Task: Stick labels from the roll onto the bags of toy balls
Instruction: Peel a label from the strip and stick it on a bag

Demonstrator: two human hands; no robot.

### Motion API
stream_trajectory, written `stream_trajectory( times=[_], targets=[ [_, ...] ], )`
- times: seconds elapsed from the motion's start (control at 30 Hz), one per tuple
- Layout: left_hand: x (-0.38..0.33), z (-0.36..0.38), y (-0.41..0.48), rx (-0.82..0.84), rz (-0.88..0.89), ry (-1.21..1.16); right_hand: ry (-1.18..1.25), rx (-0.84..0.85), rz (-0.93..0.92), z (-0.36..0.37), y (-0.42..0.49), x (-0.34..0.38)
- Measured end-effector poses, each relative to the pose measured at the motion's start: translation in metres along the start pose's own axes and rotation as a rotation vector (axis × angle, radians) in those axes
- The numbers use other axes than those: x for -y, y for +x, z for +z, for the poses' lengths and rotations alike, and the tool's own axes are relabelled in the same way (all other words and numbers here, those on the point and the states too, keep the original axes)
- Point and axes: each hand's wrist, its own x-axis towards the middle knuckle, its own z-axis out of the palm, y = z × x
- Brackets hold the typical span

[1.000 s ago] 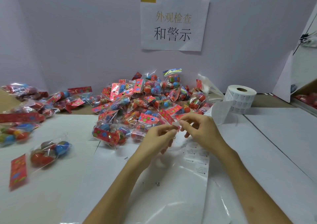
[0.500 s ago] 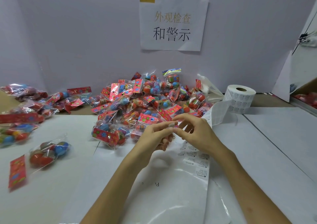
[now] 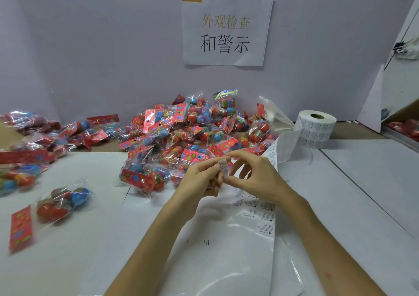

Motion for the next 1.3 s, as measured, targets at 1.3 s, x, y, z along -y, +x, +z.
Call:
stream_trajectory(
  times=[1.3],
  targets=[
    [-0.002, -0.004, 0.000, -0.648, 0.341, 0.347, 0.252, -0.211, 0.162, 0.007, 0.005, 0.013]
  ],
)
